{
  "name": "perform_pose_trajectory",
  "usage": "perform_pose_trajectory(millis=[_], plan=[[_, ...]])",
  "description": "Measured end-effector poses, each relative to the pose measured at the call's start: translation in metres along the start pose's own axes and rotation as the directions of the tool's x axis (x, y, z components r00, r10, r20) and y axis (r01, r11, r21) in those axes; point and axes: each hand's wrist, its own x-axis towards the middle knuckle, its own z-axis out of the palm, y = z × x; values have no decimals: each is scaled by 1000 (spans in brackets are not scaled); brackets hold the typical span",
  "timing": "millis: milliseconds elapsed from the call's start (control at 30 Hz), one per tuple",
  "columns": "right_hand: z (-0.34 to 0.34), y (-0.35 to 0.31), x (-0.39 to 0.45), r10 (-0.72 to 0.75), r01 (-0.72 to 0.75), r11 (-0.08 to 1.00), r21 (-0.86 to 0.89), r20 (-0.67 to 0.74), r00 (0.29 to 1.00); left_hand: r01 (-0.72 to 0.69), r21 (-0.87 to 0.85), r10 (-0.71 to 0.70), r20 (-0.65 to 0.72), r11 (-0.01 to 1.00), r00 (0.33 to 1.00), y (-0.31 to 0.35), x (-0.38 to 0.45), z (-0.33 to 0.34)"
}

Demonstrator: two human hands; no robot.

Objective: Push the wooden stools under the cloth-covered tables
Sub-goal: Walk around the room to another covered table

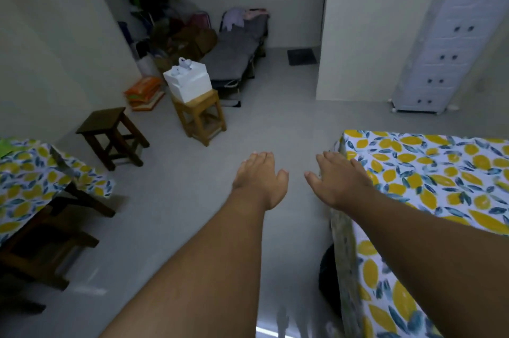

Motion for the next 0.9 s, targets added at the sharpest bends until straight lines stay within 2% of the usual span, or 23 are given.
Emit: perform_pose_trajectory(millis=[133,233,433,600,800,900], plan=[[-6,-13,103,66,-67,998,-5,-28,997,-71,16,71,12,997,997,-35,111,-20],[-7,-16,170,181,-181,983,-1,-55,982,-149,58,147,31,987,989,-59,197,-32],[-17,-15,264,447,-442,893,79,-52,893,-379,90,363,148,921,920,-66,342,-60],[-27,26,333,609,-600,792,110,-66,791,-536,80,513,205,840,834,-25,457,-61],[-31,117,412,753,-739,657,150,-105,649,-659,63,632,227,749,741,55,592,-39],[-35,157,444,812,-791,582,188,-84,578,-731,64,691,281,679,666,101,646,-35]])
